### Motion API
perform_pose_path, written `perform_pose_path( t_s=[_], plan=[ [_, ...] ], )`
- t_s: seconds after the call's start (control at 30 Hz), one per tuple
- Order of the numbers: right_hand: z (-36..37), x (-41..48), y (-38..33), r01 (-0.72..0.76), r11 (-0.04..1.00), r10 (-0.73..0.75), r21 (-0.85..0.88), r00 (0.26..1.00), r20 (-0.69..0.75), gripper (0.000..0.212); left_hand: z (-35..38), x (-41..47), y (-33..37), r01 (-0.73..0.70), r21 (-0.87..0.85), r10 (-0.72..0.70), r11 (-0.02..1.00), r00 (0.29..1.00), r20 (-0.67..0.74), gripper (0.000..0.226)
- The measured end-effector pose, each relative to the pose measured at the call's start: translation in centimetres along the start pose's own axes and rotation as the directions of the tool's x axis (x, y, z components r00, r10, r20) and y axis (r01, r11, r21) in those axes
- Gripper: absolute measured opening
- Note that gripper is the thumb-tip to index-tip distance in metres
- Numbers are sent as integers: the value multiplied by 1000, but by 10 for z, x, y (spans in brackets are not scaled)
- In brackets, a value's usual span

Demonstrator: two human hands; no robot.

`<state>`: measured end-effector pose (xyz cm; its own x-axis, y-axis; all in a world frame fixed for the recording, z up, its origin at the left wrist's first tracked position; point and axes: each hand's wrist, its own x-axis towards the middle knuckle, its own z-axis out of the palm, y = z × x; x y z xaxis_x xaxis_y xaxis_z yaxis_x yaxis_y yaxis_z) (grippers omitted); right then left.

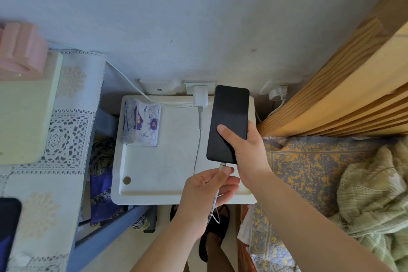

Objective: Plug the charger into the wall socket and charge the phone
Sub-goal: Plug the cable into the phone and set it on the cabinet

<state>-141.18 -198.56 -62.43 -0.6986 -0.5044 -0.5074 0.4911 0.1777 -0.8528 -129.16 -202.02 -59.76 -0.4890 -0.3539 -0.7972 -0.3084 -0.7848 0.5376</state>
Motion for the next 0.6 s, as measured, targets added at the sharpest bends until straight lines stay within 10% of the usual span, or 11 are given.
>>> perform_pose_path(
  t_s=[0.6],
  plan=[
    [-5, -1, 5, -15, 999, 16, 38, 1000, -23, 31, -4, -2, -8, 28, 38, -28, 999, 1000, 5, 39]
  ],
)
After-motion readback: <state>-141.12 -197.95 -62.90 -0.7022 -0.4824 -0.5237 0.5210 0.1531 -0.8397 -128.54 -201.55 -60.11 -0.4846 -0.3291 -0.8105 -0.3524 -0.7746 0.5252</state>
